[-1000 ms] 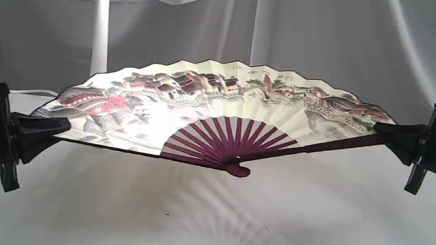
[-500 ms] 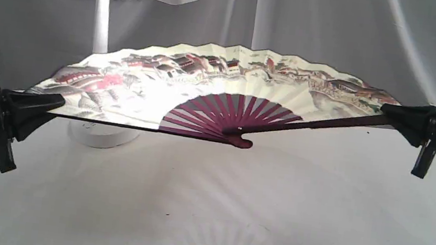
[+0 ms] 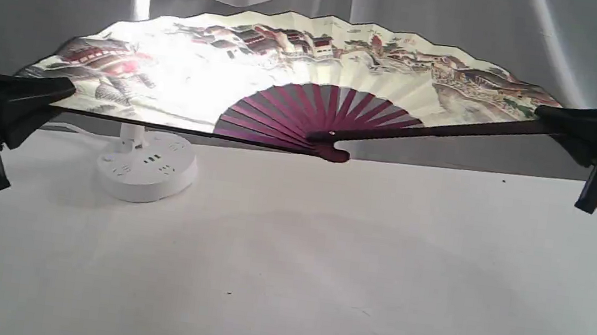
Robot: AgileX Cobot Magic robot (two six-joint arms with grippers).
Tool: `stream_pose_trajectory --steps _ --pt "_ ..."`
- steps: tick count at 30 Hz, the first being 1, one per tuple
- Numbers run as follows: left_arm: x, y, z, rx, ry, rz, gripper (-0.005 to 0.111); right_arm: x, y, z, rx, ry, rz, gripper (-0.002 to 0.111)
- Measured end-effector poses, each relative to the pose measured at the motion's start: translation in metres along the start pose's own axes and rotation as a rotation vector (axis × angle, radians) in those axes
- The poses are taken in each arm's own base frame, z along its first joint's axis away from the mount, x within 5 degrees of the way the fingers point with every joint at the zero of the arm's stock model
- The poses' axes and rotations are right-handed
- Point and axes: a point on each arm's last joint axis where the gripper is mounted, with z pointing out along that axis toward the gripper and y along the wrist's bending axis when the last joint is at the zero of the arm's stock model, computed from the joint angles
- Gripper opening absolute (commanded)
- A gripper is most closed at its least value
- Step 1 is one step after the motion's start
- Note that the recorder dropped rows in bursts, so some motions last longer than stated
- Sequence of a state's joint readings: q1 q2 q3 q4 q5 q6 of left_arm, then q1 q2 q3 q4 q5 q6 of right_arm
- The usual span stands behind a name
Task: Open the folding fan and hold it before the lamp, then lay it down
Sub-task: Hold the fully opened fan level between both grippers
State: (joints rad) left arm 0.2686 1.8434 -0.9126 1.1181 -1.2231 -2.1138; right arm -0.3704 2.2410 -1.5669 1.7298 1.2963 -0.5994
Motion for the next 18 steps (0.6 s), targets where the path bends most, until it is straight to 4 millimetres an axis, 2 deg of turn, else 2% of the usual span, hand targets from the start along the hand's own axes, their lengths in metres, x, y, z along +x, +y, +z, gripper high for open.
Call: stream_pose_trajectory --steps 18 --pt "-0.001 0.0 0.0 -0.011 -0.016 -0.005 0.0 0.003 0.013 -0.001 0.002 0.007 -0.028 0.0"
